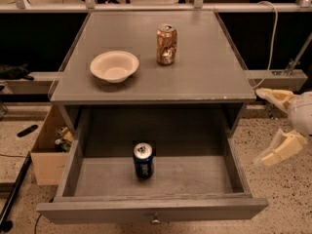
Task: Pick pepsi can from top drawer and place on counter
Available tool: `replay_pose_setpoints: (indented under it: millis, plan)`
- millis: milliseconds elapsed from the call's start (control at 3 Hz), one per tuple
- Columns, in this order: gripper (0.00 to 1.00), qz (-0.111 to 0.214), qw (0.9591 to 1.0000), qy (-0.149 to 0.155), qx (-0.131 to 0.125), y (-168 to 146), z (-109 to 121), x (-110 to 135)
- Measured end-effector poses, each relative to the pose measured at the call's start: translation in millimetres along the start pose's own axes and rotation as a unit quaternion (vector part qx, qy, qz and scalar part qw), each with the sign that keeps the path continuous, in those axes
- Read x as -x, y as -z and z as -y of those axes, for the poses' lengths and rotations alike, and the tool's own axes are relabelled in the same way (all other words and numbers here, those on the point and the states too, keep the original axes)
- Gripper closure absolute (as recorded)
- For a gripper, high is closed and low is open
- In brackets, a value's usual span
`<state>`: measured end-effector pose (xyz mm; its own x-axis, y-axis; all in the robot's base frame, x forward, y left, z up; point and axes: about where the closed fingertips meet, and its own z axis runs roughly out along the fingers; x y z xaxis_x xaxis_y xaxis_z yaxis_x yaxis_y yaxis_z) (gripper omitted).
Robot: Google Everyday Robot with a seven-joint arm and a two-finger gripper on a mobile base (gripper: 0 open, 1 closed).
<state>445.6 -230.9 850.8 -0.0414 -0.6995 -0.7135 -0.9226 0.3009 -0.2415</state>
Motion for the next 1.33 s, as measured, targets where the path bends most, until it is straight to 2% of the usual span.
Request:
replay_pose_setpoints:
  millis: [667,1000,1333]
  plan:
    - [0.00,0.025,0.9982,-0.035,0.043,-70.7,-42.6,-31.1]
    - [0.00,0.035,0.9967,-0.045,0.058,-100.4,-53.6,-43.9]
    - [0.00,0.050,0.9946,-0.068,0.060,-130.3,-54.5,-44.9]
